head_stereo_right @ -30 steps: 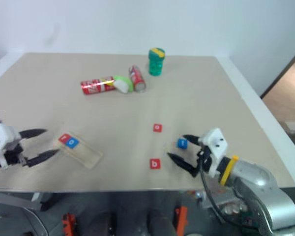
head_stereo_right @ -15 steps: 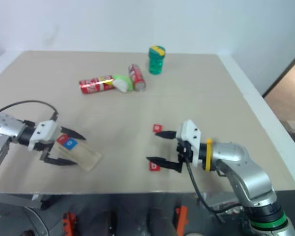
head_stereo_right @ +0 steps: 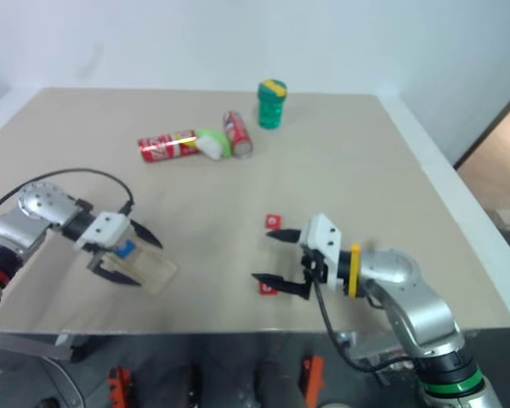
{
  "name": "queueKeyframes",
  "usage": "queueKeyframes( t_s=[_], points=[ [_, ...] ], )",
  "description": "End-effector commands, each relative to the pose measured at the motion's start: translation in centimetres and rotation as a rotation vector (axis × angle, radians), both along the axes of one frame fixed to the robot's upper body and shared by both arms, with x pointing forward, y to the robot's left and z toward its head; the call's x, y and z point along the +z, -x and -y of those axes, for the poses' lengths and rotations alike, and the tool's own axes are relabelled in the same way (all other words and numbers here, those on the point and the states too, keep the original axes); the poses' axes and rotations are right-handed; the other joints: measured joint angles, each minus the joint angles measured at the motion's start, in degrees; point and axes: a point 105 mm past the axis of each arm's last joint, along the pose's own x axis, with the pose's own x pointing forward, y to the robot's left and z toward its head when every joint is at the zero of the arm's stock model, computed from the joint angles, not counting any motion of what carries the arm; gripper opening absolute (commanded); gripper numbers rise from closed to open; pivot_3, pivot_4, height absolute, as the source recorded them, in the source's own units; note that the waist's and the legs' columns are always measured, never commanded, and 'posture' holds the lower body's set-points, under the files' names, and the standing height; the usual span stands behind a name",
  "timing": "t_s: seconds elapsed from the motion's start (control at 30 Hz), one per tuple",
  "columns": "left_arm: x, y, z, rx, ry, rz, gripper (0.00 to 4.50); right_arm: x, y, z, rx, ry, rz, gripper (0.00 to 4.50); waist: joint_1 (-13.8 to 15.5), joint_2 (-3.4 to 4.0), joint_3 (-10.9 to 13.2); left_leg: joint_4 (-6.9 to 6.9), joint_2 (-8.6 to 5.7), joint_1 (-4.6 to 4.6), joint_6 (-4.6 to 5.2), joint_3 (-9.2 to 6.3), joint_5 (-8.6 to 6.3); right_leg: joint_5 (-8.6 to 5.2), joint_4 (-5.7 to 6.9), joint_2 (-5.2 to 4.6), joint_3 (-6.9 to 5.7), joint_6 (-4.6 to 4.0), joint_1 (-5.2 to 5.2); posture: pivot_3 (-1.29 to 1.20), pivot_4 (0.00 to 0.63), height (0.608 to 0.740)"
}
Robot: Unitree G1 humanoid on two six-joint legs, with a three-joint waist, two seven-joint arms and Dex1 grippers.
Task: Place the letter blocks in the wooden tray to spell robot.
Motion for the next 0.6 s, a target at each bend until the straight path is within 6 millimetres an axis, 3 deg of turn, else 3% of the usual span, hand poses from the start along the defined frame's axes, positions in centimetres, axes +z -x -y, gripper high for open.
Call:
queueKeyframes(
  t_s=[0.03, 0.23, 0.43, 0.6],
  points=[
    [-0.4, 0.0, 0.3, -0.023, -0.006, -0.015, 4.5, 0.8, 0.3, -0.1, 0.001, -0.012, 0.052, 4.45, 0.0, 0.01, 0.0, 0.0, 0.0, 0.0, 0.0, -0.02, 0.0, 0.0, 0.01, 0.0, -0.02, 0.0, 0.01, 0.0, 0.15, 0.74],
    [-0.5, 0.0, 1.0, -0.026, -0.01, -0.07, 4.5, 0.3, 0.6, 0.2, -0.013, 0.0, 0.041, 4.45, 0.1, 0.04, 0.0, 0.09, -0.02, 0.01, 0.0, -0.09, 0.0, 0.02, 0.02, -0.01, -0.05, 0.04, 0.09, 0.0, 0.15, 0.74],
    [0.8, -1.0, 1.1, 0.003, 0.017, -0.049, 4.5, 0.0, 0.7, 0.4, -0.025, 0.007, 0.035, 4.45, 0.1, 0.04, 0.0, 0.12, -0.03, 0.0, 0.01, -0.14, 0.01, 0.04, 0.03, 0.0, -0.1, 0.04, 0.1, 0.0, 0.15, 0.74],
    [1.3, -0.3, 1.2, 0.004, 0.039, -0.09, 4.5, -0.5, 1.2, 0.3, -0.018, 0.021, 0.022, 4.45, 0.0, 0.06, 0.0, 0.13, -0.03, -0.03, 0.01, -0.2, 0.01, 0.04, 0.03, 0.01, -0.13, 0.04, 0.09, 0.0, 0.15, 0.74]
  ],
)
